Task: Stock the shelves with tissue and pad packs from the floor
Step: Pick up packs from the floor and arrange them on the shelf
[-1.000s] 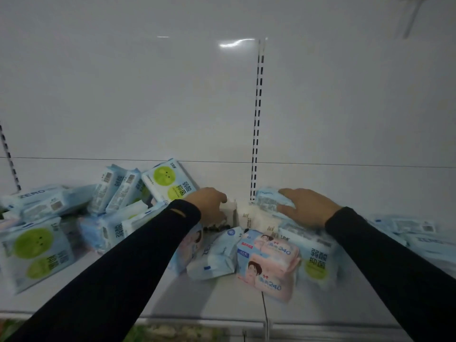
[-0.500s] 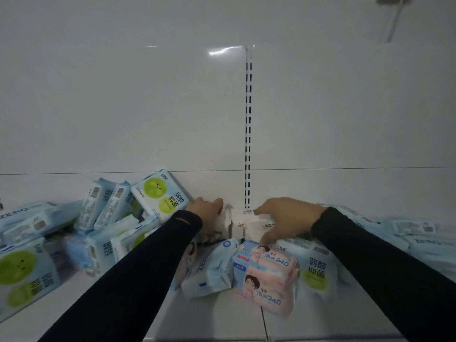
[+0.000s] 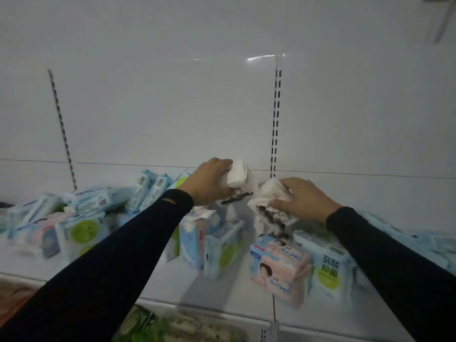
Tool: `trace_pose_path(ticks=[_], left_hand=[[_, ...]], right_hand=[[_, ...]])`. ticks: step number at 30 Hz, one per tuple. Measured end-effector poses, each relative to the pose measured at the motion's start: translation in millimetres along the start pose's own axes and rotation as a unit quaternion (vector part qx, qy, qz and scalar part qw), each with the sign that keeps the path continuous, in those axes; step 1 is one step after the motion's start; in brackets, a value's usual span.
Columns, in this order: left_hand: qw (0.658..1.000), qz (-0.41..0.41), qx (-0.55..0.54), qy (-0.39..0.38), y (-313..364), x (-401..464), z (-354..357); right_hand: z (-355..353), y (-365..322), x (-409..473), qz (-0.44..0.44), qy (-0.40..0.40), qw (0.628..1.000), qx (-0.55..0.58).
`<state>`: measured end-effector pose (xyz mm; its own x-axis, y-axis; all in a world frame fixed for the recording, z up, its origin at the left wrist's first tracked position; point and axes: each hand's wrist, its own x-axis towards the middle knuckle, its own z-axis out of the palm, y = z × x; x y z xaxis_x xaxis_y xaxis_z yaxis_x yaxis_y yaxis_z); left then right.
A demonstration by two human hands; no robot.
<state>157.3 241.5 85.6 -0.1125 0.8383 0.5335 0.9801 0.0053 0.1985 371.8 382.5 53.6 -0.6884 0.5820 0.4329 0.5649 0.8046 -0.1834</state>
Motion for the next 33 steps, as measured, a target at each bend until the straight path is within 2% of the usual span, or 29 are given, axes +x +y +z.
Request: trace_pose_path(ticks=[2, 5, 7, 13, 18, 24, 28, 33], left_hand=[[0.999, -0.013, -0.005, 0.033, 4, -10, -12], [0.997, -0.042, 0.005, 0.066, 2, -29, -29], [0.995, -0.062, 0.019, 0.073, -2, -47, -44], [0.983, -0.134, 0.074, 0.1, -24, -138, -105], [0.969, -0.199, 0.104, 0.099, -60, -262, -159], [0.942, -0.297, 0.14, 0.068, -111, -457, -215], [0.897, -0.415, 0.149, 0.019, -143, -602, -236], [0.833, -0.533, 0.142, -0.051, -179, -744, -233]], right_hand=[[-4, -2, 3, -0.022, 0.065, 0.997, 0.028], [-11, -12, 7, -0.014, 0.125, 0.989, 0.072], [-16, -25, 9, -0.033, 0.155, 0.986, 0.06], [-17, -112, -13, -0.161, 0.164, 0.971, 0.069], [10, -232, -49, -0.269, 0.117, 0.952, 0.085], [80, -398, -102, -0.342, 0.039, 0.93, 0.126], [159, -521, -146, -0.412, -0.058, 0.897, 0.147], [253, -636, -198, -0.476, -0.165, 0.851, 0.147]])
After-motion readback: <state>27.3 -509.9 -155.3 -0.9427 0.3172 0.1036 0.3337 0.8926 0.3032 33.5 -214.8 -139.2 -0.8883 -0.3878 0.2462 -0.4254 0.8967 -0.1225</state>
